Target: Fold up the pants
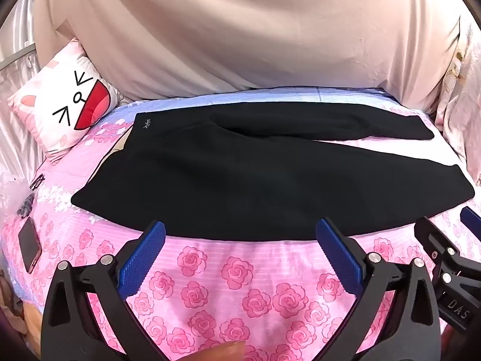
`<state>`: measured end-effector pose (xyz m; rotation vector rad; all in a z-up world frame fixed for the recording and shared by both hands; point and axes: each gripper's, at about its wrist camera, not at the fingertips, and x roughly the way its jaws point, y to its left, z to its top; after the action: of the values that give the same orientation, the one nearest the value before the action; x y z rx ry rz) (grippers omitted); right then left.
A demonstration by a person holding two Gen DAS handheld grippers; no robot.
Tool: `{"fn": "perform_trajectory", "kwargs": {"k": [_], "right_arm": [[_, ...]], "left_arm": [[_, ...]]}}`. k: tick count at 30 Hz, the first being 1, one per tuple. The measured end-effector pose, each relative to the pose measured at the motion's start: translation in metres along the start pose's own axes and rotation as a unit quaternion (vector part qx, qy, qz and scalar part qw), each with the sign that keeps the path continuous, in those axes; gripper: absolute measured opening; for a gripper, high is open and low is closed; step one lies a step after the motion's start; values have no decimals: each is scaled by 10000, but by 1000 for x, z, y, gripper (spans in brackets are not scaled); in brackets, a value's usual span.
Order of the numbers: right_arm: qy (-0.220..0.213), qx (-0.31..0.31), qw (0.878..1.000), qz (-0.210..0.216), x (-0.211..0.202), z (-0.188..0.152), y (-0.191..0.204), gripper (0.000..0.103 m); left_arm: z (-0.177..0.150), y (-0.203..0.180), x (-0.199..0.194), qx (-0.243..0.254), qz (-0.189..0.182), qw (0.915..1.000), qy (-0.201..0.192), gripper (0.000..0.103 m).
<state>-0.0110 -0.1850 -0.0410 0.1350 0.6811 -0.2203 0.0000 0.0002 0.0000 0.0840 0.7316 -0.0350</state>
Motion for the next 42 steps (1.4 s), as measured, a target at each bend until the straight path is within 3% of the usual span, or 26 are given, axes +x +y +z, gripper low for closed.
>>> {"fn": "perform_trajectory", "kwargs": {"k": [15, 29, 33, 42], "right_arm": [[-20, -4, 10000, 33, 0, 1, -2, 98], [-2, 72, 10000, 2, 9, 0, -7, 98], [-12, 77, 10000, -3, 9, -1, -6, 98], [2, 92, 10000, 23, 11, -1, -9, 98]], "left_arm": [[-3, -3, 2, 128, 74, 9999, 2, 98], [-8, -8, 11, 151, -6, 9996, 243, 98], [-9, -11, 9, 201, 55, 9997, 83, 98], [-8, -13, 12, 191, -49, 9997, 151, 98]]}}
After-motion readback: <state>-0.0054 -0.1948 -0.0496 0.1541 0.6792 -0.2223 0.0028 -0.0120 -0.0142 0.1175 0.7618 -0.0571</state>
